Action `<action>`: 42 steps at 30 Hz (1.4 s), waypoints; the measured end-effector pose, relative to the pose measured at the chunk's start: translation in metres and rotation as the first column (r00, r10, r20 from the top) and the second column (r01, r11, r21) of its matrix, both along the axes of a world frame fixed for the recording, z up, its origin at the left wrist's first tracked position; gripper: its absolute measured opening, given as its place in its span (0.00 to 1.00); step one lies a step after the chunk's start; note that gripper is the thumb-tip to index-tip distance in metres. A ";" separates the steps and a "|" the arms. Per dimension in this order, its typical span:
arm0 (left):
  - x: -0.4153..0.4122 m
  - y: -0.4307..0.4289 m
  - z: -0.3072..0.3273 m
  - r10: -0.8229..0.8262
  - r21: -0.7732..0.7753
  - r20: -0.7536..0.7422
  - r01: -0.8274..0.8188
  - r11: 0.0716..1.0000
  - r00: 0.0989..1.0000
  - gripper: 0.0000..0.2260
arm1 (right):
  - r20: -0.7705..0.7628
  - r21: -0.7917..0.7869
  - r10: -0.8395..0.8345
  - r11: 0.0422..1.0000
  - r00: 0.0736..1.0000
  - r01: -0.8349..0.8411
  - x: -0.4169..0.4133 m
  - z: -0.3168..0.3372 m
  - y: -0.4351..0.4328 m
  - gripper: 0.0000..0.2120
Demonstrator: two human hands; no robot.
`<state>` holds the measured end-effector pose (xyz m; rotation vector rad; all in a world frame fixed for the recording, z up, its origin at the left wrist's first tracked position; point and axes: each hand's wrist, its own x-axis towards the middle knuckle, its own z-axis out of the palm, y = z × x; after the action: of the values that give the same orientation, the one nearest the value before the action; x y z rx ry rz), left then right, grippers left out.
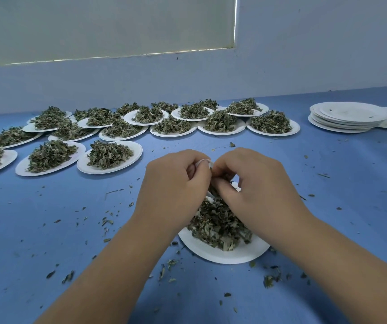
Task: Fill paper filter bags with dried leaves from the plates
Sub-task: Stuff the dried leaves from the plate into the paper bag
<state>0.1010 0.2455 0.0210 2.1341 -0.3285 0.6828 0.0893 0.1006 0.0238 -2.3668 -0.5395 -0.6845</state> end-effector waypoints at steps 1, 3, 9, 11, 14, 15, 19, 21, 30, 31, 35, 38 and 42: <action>0.000 0.000 0.000 -0.005 -0.003 -0.005 0.005 1.000 1.000 0.08 | -0.007 -0.033 -0.001 0.999 1.000 0.001 0.000 0.000 0.001 0.04; -0.001 -0.001 0.000 -0.012 0.004 -0.016 0.012 1.000 1.000 0.09 | -0.017 -0.092 -0.012 0.996 1.000 0.011 0.001 -0.001 0.002 0.03; -0.001 0.002 0.002 0.015 -0.013 -0.048 -0.016 1.000 0.999 0.09 | -0.018 0.112 0.023 0.993 1.000 -0.021 0.000 0.001 -0.005 0.03; -0.001 0.003 0.004 0.010 -0.064 -0.064 -0.014 0.998 0.998 0.11 | 0.002 0.167 0.012 0.986 1.000 -0.012 -0.001 0.003 -0.009 0.04; -0.001 0.006 0.005 0.004 -0.147 -0.093 -0.018 0.989 0.996 0.13 | -0.036 0.212 0.012 0.977 0.999 -0.004 0.000 0.005 -0.013 0.05; -0.001 0.007 0.006 0.021 -0.154 -0.100 -0.036 0.987 0.995 0.12 | -0.081 0.206 0.019 0.979 0.997 -0.002 0.001 0.004 -0.014 0.10; 0.002 0.009 0.007 0.062 -0.186 -0.097 -0.079 0.979 0.993 0.11 | -0.312 0.151 0.090 0.988 0.946 -0.044 0.003 0.002 -0.014 0.32; 0.002 0.010 0.007 0.085 -0.172 -0.097 -0.101 0.980 0.992 0.11 | -0.365 0.193 0.136 0.979 0.921 -0.068 0.002 -0.001 -0.010 0.37; 0.002 0.010 0.005 0.057 -0.162 -0.113 -0.075 0.984 0.992 0.12 | -0.249 0.403 0.159 0.914 0.955 -0.047 0.000 -0.001 -0.005 0.22; 0.002 0.009 0.005 0.054 -0.154 -0.111 -0.071 0.985 0.992 0.12 | -0.235 0.402 0.162 0.914 0.958 -0.056 -0.001 0.000 -0.004 0.21; 0.000 0.004 0.005 0.068 -0.082 -0.043 -0.071 0.994 0.997 0.14 | -0.133 0.336 0.123 0.939 0.983 -0.072 -0.002 -0.001 -0.002 0.16; -0.002 0.002 0.005 0.043 -0.053 -0.003 -0.043 0.998 0.999 0.15 | -0.066 0.273 0.107 0.958 0.992 -0.085 -0.002 -0.002 -0.001 0.13; -0.005 -0.002 0.002 0.006 -0.037 0.043 -0.004 0.999 0.999 0.10 | 0.044 0.197 0.094 0.975 0.995 -0.101 -0.003 -0.004 -0.002 0.13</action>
<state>0.0963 0.2435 0.0230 2.0882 -0.3313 0.7331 0.0866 0.0984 0.0201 -2.1316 -0.5700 -0.7020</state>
